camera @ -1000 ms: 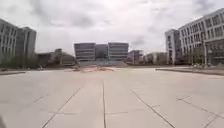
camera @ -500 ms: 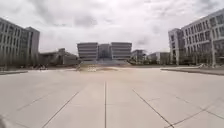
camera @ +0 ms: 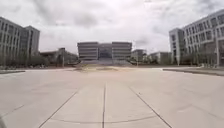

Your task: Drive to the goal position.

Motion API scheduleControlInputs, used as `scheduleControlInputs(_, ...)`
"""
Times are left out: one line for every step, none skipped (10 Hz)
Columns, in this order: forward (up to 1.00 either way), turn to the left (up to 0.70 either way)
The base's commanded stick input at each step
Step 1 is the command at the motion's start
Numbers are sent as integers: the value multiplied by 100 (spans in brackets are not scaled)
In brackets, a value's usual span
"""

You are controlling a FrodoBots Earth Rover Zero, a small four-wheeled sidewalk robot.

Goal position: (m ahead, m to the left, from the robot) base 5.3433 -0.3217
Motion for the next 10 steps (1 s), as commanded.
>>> scheduleControlInputs(100, 3)
scheduleControlInputs(100, 2)
scheduleControlInputs(100, 2)
scheduleControlInputs(100, 2)
scheduleControlInputs(100, 6)
scheduleControlInputs(100, 40)
scheduleControlInputs(100, 40)
scheduleControlInputs(100, 40)
scheduleControlInputs(100, 3)
scheduleControlInputs(100, 2)
